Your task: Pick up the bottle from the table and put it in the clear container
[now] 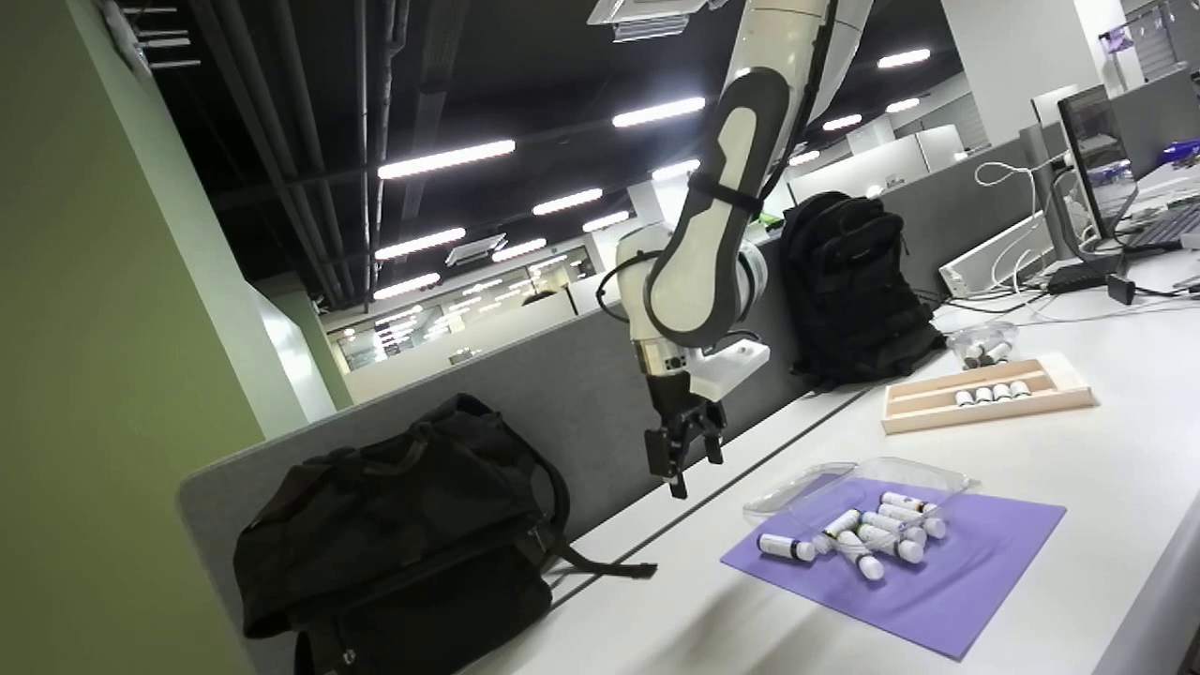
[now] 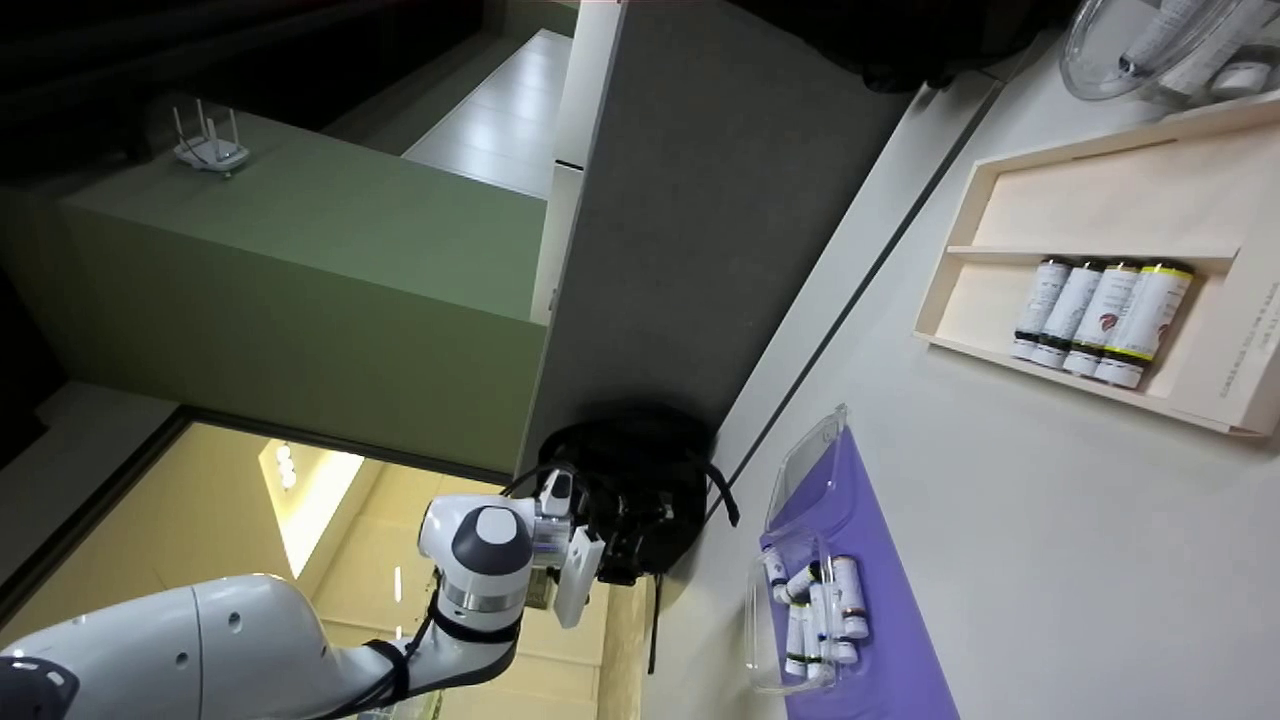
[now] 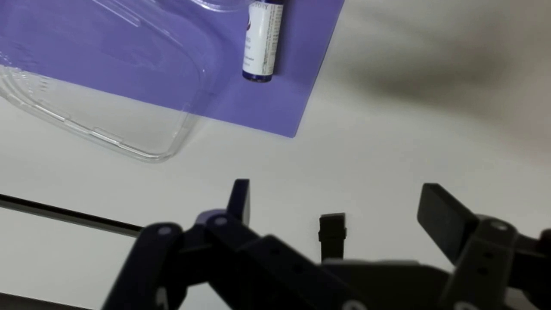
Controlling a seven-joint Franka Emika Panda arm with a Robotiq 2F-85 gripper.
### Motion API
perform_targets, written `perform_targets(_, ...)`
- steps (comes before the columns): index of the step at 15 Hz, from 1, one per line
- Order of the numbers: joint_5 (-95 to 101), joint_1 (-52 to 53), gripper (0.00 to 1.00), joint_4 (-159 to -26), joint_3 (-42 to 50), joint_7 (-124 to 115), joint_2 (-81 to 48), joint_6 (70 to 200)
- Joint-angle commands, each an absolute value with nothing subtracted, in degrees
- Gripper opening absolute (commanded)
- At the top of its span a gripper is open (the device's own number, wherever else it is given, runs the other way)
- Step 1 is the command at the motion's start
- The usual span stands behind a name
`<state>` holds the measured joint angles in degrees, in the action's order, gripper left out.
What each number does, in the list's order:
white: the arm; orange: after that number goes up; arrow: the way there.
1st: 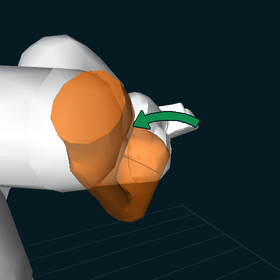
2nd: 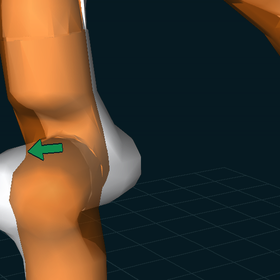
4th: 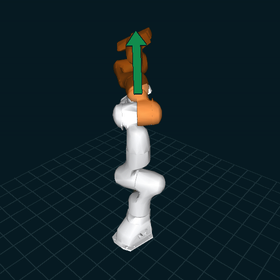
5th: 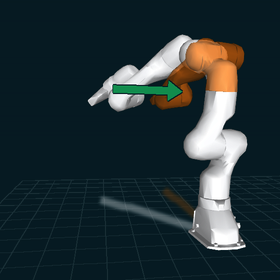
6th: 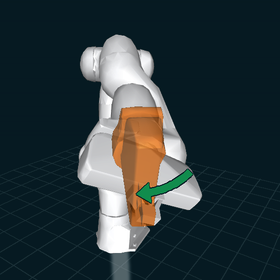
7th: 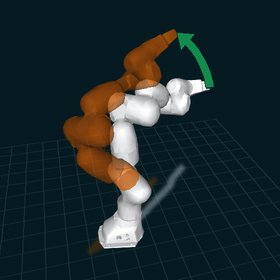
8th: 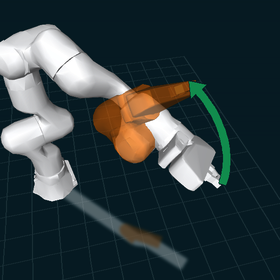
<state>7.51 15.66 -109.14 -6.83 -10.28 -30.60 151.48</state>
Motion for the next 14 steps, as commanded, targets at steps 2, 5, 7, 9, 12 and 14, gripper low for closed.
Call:
perform_targets(2, 4.77, 15.72, 1.00, -109.91, -6.88, -10.01, -29.95, 149.22)
perform_targets(5, 5.98, 17.34, 1.00, -111.01, -4.39, -12.61, -34.23, 151.65)
perform_targets(7, 5.44, 16.70, 1.00, -110.79, -5.09, -10.53, -33.90, 150.81)
perform_targets(9, 5.44, 16.94, 1.00, -110.82, -4.41, -11.12, -35.67, 151.17)
perform_targets(12, 5.43, 17.01, 1.00, -110.77, -4.31, -11.36, -35.89, 151.27)
perform_targets(14, 5.43, 17.04, 1.00, -110.74, -4.31, -11.42, -35.81, 151.27)
